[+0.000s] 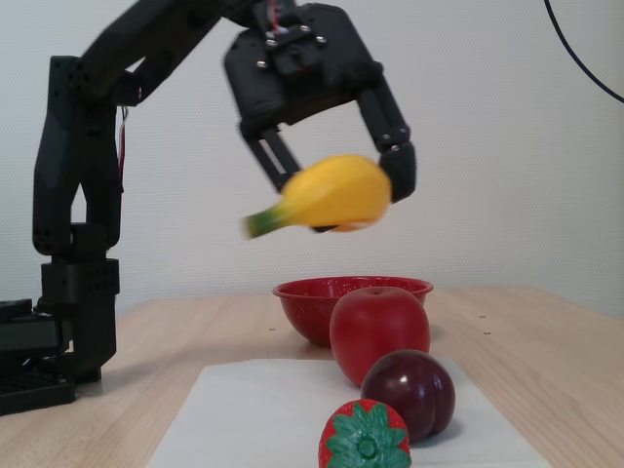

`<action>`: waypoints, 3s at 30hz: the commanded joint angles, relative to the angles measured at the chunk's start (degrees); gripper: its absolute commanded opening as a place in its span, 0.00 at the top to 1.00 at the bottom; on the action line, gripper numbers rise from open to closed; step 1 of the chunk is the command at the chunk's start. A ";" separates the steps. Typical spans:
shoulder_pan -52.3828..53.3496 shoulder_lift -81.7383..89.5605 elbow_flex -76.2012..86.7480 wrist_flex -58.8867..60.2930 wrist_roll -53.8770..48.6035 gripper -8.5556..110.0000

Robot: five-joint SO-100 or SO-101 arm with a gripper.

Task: Grasp the banana and put it in the red bowl.

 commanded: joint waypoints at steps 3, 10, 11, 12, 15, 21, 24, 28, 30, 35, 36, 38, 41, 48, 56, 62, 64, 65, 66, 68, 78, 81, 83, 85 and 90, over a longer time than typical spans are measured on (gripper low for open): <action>7.91 13.80 -7.56 1.85 -3.96 0.93; 23.82 15.29 -7.56 1.14 -10.55 0.93; 26.28 15.38 -7.56 0.79 -11.51 0.93; 28.65 15.47 -7.56 0.44 -12.39 0.93; 35.24 15.56 -7.47 -0.88 -14.77 0.93; 44.82 15.82 -2.02 -6.15 -18.11 0.93; 47.99 16.08 3.08 -11.25 -18.72 0.93; 50.71 16.17 10.46 -17.93 -19.07 0.93; 51.50 16.08 14.24 -21.53 -19.25 0.93; 52.47 14.94 22.85 -30.59 -18.63 0.93; 52.47 14.50 24.17 -32.26 -18.37 0.93; 52.38 13.36 26.02 -35.51 -18.02 0.93; 51.77 11.25 26.98 -39.90 -17.84 0.93; 50.27 7.29 28.21 -45.88 -15.82 0.85; 50.19 5.98 28.83 -44.91 -15.29 0.73; 50.36 5.89 25.93 -40.52 -15.91 0.68; 50.10 5.98 24.35 -39.20 -16.17 0.69; 49.92 6.15 23.38 -38.23 -16.35 0.70; 49.83 6.33 22.32 -37.09 -16.44 0.72; 49.48 6.94 20.30 -34.80 -16.52 0.74; 47.11 10.90 8.09 -21.18 -18.19 0.93; 46.23 12.39 5.71 -17.40 -18.11 0.93; 45.53 13.54 4.75 -15.56 -17.93 0.93; 44.65 14.77 4.22 -14.15 -17.67 0.93; 41.92 18.63 4.13 -10.99 -16.96 0.93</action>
